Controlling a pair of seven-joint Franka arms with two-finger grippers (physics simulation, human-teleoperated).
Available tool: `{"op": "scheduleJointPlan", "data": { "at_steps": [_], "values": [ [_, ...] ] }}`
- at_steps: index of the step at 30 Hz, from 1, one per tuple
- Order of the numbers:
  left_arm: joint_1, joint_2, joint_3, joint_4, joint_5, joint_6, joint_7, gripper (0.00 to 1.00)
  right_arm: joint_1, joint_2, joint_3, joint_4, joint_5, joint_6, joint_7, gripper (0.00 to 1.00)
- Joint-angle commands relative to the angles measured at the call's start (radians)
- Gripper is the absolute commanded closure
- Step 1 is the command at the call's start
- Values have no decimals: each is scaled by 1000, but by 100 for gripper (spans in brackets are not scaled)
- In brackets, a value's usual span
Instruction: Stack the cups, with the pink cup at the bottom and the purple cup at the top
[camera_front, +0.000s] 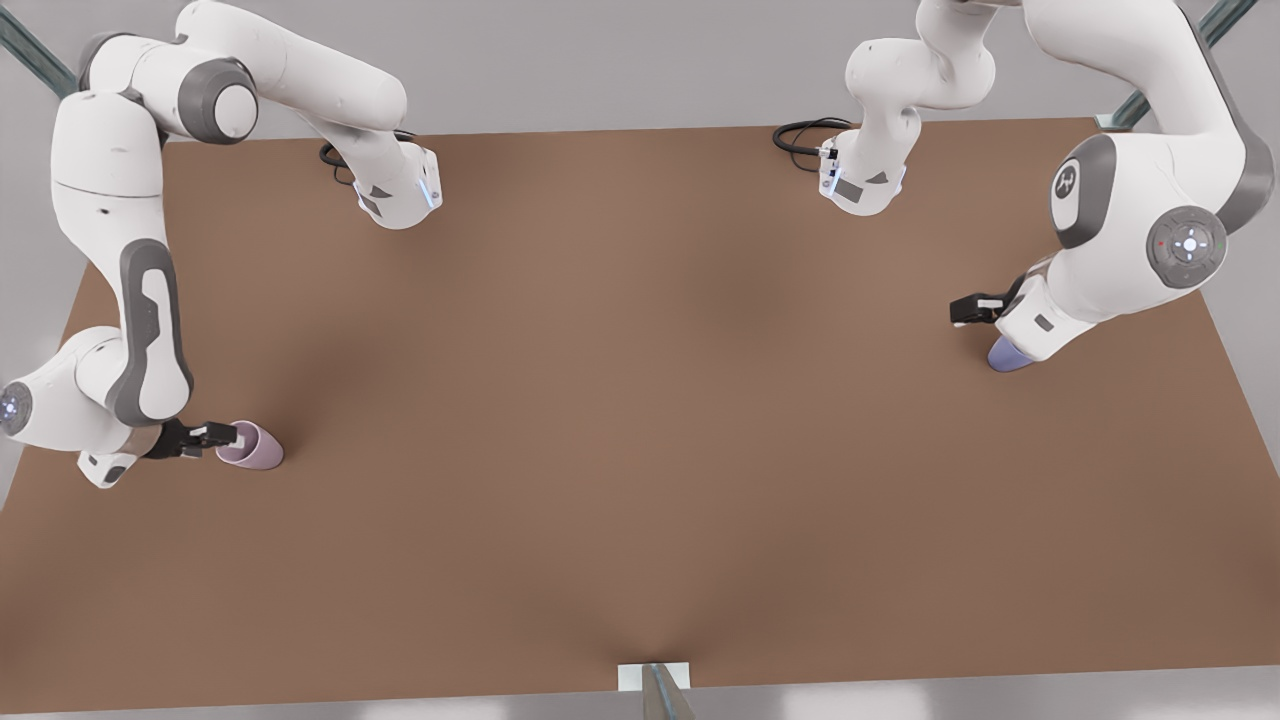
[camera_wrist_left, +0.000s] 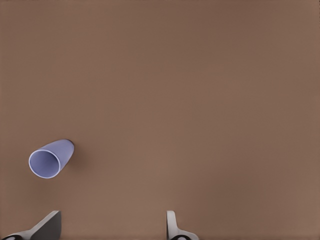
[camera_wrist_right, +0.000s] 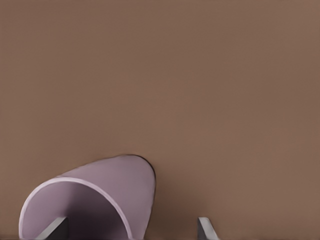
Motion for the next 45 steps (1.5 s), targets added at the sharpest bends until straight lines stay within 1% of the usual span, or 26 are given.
{"op": "scheduleJointPlan", "data": {
  "at_steps": [1,4,6,25,28,29,31,33,35,39,40,42,43,44,45],
  "values": [
    [0,0,0,0,2,0,0,0,0,4,0,2,0,3,0,21],
    [0,-2,2,-8,3,3,-2,0,1,6,0,5,-2,6,2,67],
    [0,-2,0,-8,6,6,-2,0,2,6,0,3,-2,4,3,79],
    [0,6,2,-8,8,11,0,0,20,1,3,8,-2,-11,20,79],
    [0,6,2,-6,8,9,0,0,78,-25,0,25,-8,-40,74,79],
    [0,6,2,-6,8,11,0,0,84,-43,6,25,-45,-48,132,79],
    [2,6,2,-6,8,11,0,0,146,-45,3,72,-54,-114,222,79],
    [2,3,3,-6,8,12,3,0,235,-68,5,80,-55,-124,371,79],
    [5,-2,11,-8,9,12,12,0,357,-66,5,157,-55,-230,601,79],
    [56,1,22,-18,9,57,21,0,590,-54,6,235,-49,-250,997,79],
    [86,1,22,-26,11,78,49,0,627,-39,6,262,-46,-253,1067,79],
    [171,5,22,-75,11,146,181,0,704,38,11,390,-38,-305,1236,79],
    [201,5,35,-110,11,181,271,0,718,93,40,494,-40,-351,1324,79],
    [207,6,77,-152,11,227,360,0,721,160,97,597,-40,-358,1423,79],
    [207,8,118,-179,9,262,431,0,747,254,127,734,-43,-370,1509,79]
  ]
}}
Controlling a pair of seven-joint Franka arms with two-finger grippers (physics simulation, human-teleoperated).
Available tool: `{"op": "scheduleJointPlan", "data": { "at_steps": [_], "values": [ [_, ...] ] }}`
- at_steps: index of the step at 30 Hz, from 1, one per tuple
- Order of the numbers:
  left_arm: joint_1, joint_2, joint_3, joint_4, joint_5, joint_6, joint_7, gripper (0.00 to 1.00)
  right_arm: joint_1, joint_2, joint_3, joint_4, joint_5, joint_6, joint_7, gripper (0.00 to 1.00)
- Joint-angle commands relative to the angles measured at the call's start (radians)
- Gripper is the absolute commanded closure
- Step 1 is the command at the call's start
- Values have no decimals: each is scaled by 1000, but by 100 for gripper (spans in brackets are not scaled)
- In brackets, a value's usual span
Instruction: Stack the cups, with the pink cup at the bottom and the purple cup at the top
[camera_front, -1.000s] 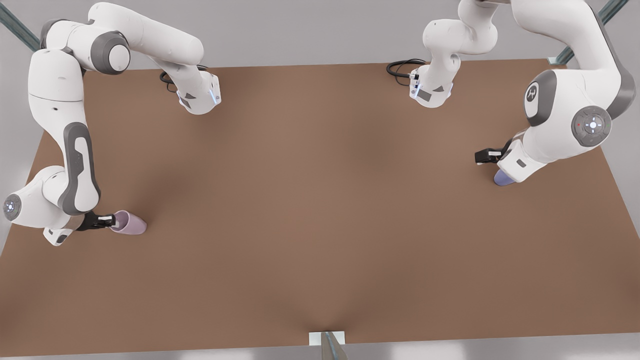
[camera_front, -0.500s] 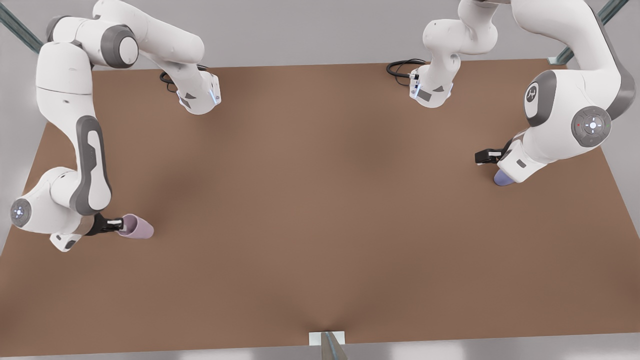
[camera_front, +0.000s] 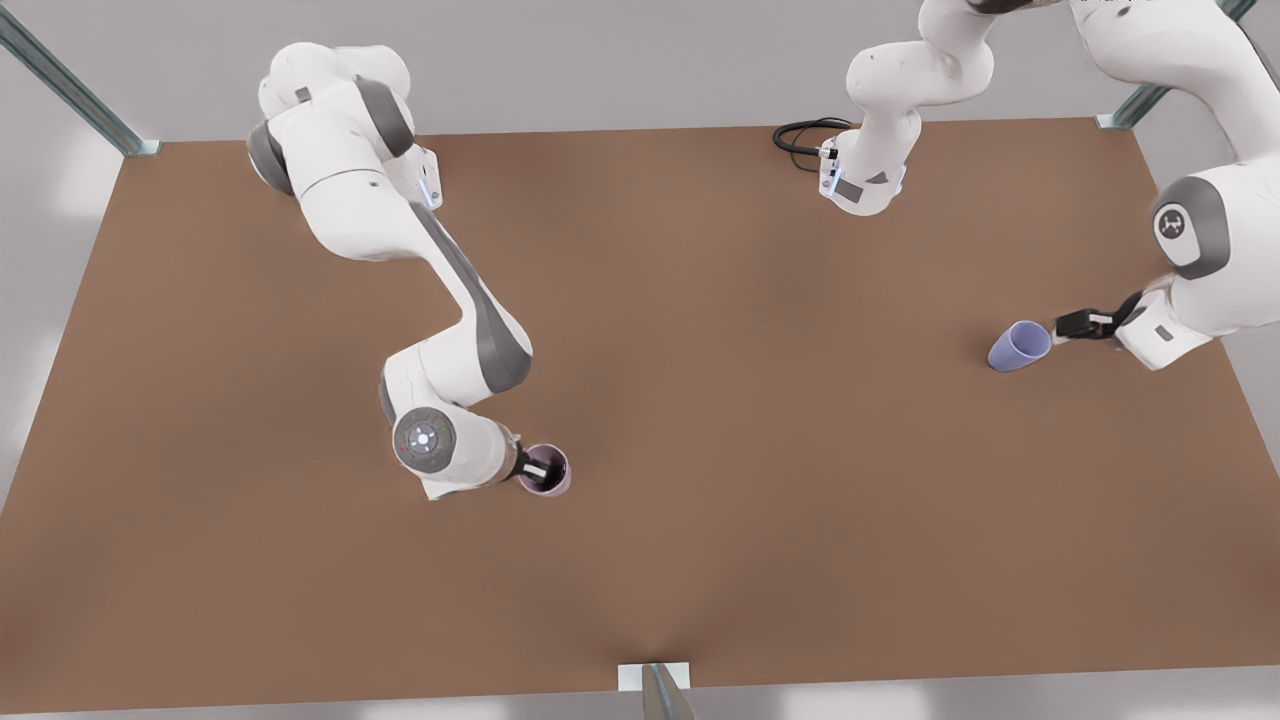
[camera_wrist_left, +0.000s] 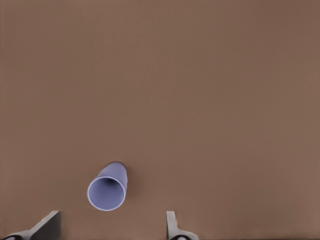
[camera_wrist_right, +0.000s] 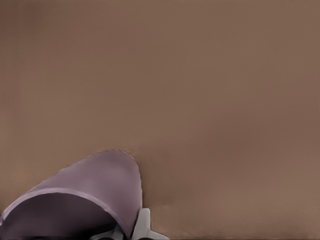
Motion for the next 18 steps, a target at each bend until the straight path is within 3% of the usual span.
{"op": "scheduleJointPlan", "data": {
  "at_steps": [1,7,14,18],
  "values": [
    [-10,0,11,-10,1,11,4,0,15,43,-1,55,-3,-3,41,79],
    [-4,20,36,-23,-1,50,12,0,136,241,17,233,0,135,195,79],
    [74,98,37,-23,-7,181,11,0,153,266,14,225,-37,122,189,79],
    [111,97,82,-151,2,226,26,0,175,280,19,221,-95,100,187,79]
  ]
}}
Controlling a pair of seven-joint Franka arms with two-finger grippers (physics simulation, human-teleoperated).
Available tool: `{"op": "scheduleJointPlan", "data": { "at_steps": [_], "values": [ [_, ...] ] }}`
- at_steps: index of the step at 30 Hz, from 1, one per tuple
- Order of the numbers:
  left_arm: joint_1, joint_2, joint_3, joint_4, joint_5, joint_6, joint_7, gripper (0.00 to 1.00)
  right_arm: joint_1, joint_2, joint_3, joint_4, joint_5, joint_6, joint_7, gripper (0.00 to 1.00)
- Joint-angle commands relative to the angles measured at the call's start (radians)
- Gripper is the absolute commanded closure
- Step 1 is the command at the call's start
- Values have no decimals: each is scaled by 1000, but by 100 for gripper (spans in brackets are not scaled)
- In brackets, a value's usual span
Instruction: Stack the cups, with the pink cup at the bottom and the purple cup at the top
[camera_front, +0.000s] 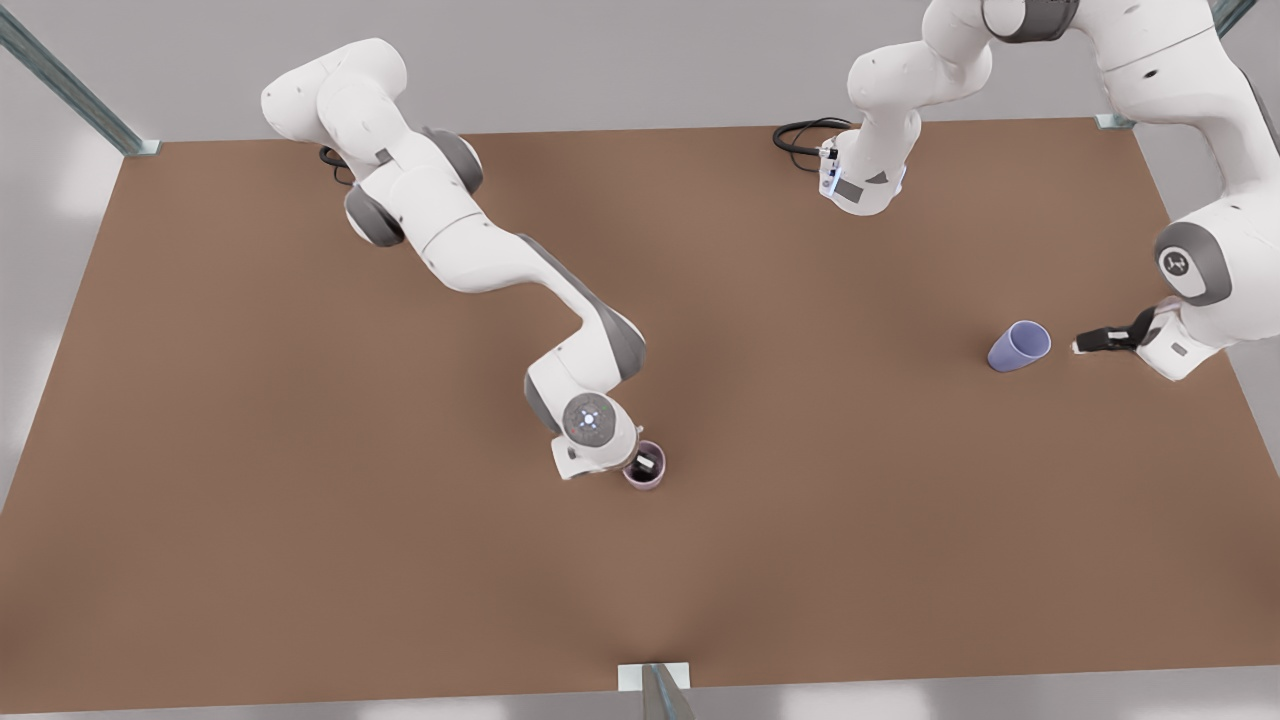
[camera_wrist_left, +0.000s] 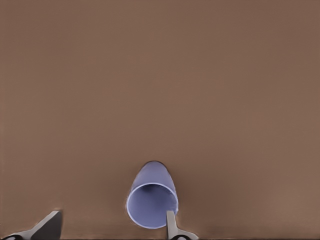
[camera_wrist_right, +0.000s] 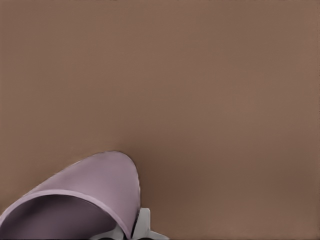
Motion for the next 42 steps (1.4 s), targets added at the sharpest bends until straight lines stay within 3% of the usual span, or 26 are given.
{"op": "scheduleJointPlan", "data": {
  "at_steps": [1,3,4,5,6,17,20,23,27,29,39,42],
  "values": [
    [-4,0,7,-9,4,9,11,0,0,1,0,0,-3,-3,1,79],
    [13,2,14,-54,4,55,27,0,1,1,2,0,-4,0,-2,79],
    [22,-1,17,-75,4,54,34,0,1,-1,0,0,-6,-5,-31,60],
    [25,-1,34,-89,4,54,63,0,1,-1,-1,0,-6,-9,-48,12],
    [25,-1,43,-109,4,49,70,0,1,-1,-1,0,-6,-5,-48,1],
    [41,6,45,-258,-12,210,70,0,6,-21,-6,0,-14,-31,-62,0],
    [41,9,45,-273,-72,226,59,0,-5,-94,-7,0,-12,-69,-68,0],
    [41,12,45,-271,-93,250,-1,0,-175,-297,-11,-31,-43,-230,-321,0],
    [41,28,45,-273,-107,264,-10,0,-580,-694,-11,-362,-67,-375,-939,0],
    [41,40,45,-273,-108,284,-10,0,-629,-965,-11,-760,-101,-218,-1057,0],
    [41,83,42,-287,-130,330,-9,0,-624,-915,-7,-721,-78,-190,-1059,0],
    [41,100,42,-288,-173,345,-7,0,-629,-926,-63,-721,-73,-190,-1061,0]
  ]
}}
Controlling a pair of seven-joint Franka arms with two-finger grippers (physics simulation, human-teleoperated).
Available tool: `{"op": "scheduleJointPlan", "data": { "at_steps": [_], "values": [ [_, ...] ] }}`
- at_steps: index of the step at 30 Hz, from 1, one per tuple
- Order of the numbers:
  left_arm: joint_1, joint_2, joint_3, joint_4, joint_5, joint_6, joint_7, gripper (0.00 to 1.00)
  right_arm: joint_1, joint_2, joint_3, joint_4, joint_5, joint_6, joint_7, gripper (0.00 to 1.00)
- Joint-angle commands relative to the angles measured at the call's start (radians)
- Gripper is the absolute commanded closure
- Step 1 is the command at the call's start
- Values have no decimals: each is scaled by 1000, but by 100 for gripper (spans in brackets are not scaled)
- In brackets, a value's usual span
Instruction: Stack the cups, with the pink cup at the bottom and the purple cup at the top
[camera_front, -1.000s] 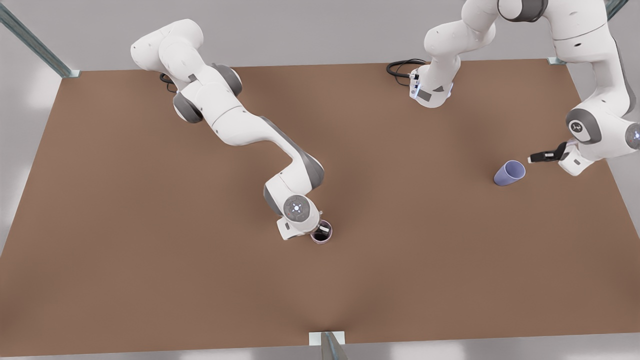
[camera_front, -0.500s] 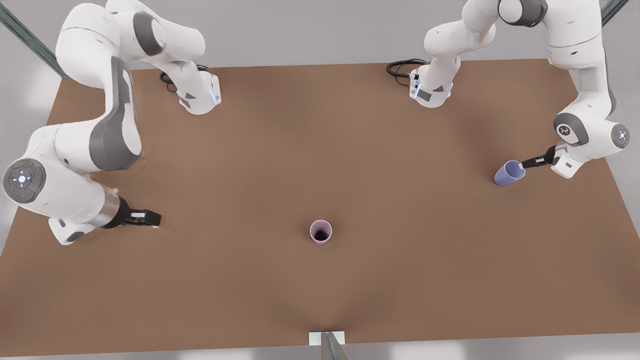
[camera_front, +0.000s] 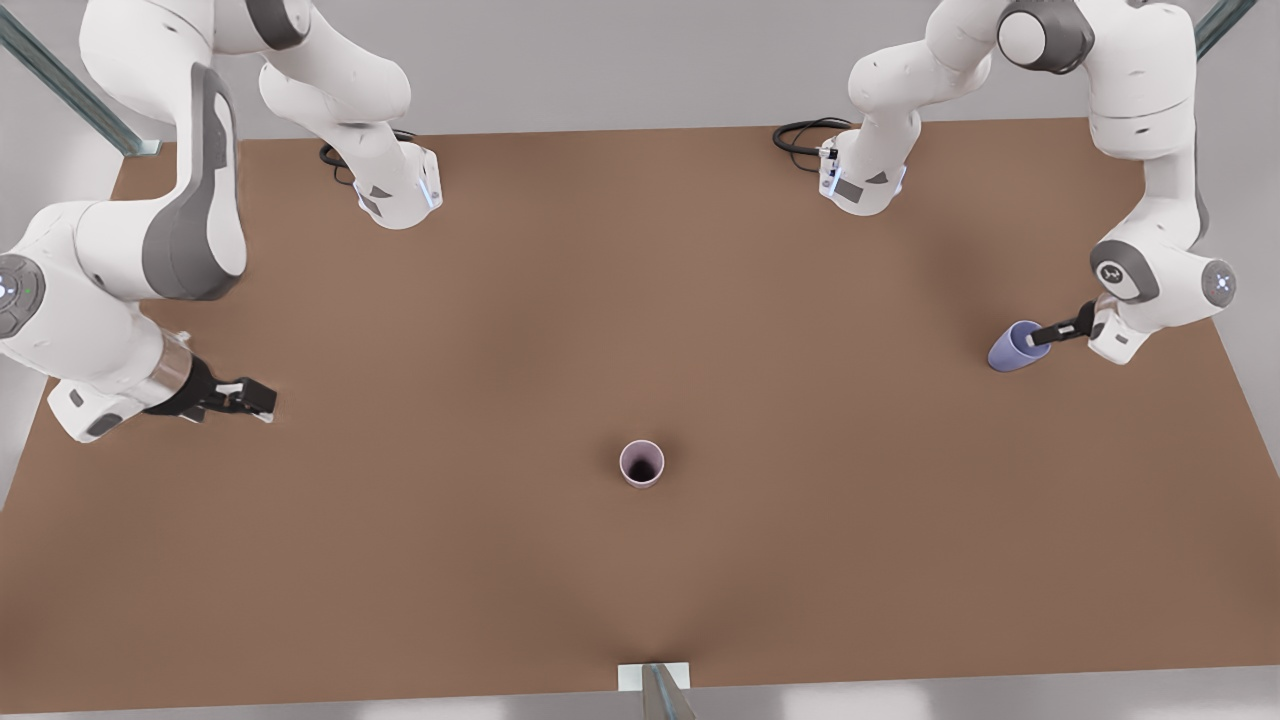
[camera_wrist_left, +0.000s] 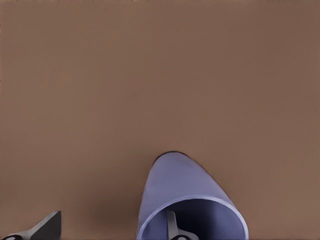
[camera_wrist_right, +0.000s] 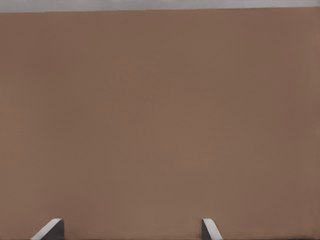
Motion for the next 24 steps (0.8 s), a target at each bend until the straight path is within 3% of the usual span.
{"op": "scheduleJointPlan", "data": {
  "at_steps": [1,3,4,13,24],
  "values": [
    [0,1,0,-3,-26,2,0,3,3,0,-3,0,0,-3,0,0],
    [0,-1,-2,-3,-26,-12,-2,51,2,-17,-21,0,0,-21,-11,0],
    [0,-1,-3,-3,-26,-14,0,57,-13,-19,-21,0,2,-20,-12,0],
    [0,-10,-8,-4,-25,-35,-2,78,-60,-31,-22,-2,11,-23,-57,0],
    [0,-12,-29,4,-23,-37,9,79,-49,-22,-18,-8,5,-21,-66,0]
  ]
}}
